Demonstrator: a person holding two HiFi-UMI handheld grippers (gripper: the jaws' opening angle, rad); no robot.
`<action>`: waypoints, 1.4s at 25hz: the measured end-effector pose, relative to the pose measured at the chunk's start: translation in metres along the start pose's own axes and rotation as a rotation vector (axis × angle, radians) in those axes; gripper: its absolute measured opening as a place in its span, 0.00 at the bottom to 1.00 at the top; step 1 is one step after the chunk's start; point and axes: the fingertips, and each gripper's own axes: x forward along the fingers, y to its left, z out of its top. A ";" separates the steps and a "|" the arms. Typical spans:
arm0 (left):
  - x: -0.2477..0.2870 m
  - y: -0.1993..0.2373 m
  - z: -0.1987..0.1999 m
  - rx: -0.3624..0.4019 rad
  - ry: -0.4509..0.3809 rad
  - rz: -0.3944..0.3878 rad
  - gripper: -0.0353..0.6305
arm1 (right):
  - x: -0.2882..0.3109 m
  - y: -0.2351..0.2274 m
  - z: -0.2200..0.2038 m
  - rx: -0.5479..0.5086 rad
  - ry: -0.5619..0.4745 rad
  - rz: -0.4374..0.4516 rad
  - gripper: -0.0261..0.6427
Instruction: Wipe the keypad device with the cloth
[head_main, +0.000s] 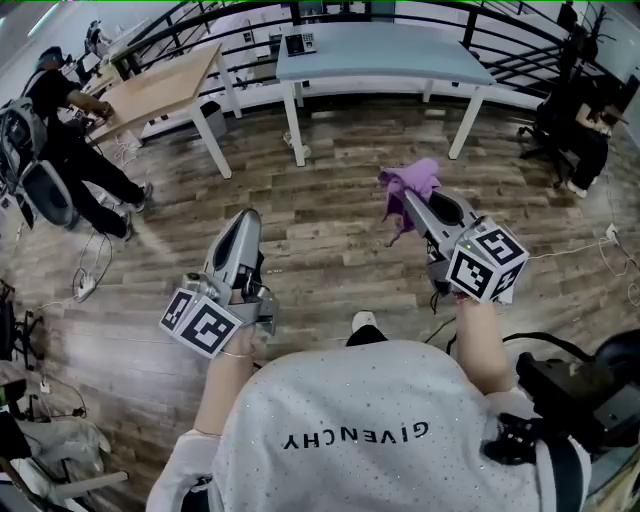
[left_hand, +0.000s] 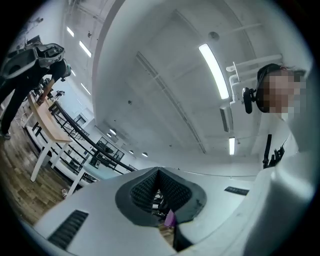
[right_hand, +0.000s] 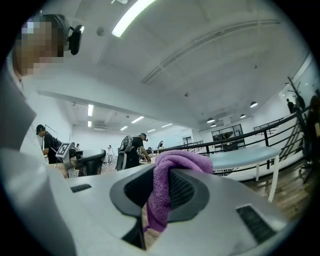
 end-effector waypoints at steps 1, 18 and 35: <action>0.000 0.001 -0.003 0.000 0.006 0.003 0.05 | 0.000 -0.003 -0.002 0.016 0.001 -0.007 0.13; 0.144 0.096 -0.041 0.080 0.021 -0.024 0.05 | 0.144 -0.146 -0.014 0.232 -0.038 0.040 0.14; 0.274 0.199 -0.070 -0.026 0.094 0.096 0.06 | 0.265 -0.270 -0.027 0.287 0.166 0.129 0.14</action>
